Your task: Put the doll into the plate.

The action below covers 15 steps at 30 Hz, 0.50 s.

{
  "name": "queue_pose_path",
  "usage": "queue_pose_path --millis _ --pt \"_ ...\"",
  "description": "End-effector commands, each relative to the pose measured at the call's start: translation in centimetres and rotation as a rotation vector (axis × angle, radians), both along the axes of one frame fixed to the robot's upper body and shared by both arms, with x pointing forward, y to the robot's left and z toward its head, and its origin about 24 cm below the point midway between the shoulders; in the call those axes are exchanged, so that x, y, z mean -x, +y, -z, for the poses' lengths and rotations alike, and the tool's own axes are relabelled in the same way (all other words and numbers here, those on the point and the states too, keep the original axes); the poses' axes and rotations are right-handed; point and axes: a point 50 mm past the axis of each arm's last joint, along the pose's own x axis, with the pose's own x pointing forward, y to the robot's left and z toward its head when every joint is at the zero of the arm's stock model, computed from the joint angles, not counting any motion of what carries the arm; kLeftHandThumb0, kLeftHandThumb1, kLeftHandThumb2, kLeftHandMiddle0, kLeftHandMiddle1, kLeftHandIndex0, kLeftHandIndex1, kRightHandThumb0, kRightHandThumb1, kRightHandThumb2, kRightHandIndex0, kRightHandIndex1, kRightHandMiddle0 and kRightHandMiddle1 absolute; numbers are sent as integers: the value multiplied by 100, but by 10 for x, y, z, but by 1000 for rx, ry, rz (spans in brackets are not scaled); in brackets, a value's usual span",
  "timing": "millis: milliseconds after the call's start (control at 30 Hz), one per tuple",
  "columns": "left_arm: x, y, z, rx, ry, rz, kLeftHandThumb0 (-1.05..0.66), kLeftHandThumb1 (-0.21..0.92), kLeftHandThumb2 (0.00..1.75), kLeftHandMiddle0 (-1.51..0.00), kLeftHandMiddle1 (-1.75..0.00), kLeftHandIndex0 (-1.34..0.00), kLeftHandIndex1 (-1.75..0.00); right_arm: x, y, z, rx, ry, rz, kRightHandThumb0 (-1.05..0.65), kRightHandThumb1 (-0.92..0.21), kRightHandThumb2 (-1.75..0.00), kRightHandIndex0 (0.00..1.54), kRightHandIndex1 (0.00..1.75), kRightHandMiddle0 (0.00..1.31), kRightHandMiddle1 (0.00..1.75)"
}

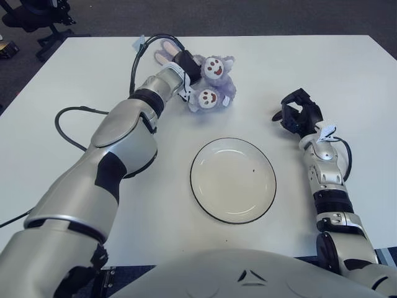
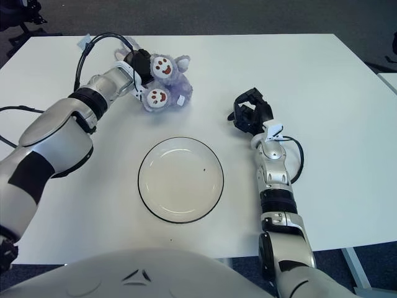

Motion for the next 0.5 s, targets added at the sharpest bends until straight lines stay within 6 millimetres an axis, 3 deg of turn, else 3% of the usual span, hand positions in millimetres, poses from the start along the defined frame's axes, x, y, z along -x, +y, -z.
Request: queue_pose_path --millis 0,67,167,467 --pt "10 15 29 17 32 -16 11 91 14 -58 -118 -66 -4 6 3 17 8 68 -33 -39 -65 -87 83 175 37 175" --pt "11 17 31 39 24 -5 26 92 17 -56 -129 -70 -4 7 3 17 8 66 -36 -39 -65 -87 83 175 37 175" --pt "14 20 35 66 9 20 32 92 20 -53 -137 -73 -5 7 3 16 8 63 -40 -39 -65 -87 84 175 37 175" --pt "17 23 39 9 -15 64 35 91 25 -52 -142 -78 -7 7 4 16 8 64 -45 -39 -66 -87 84 175 36 175"
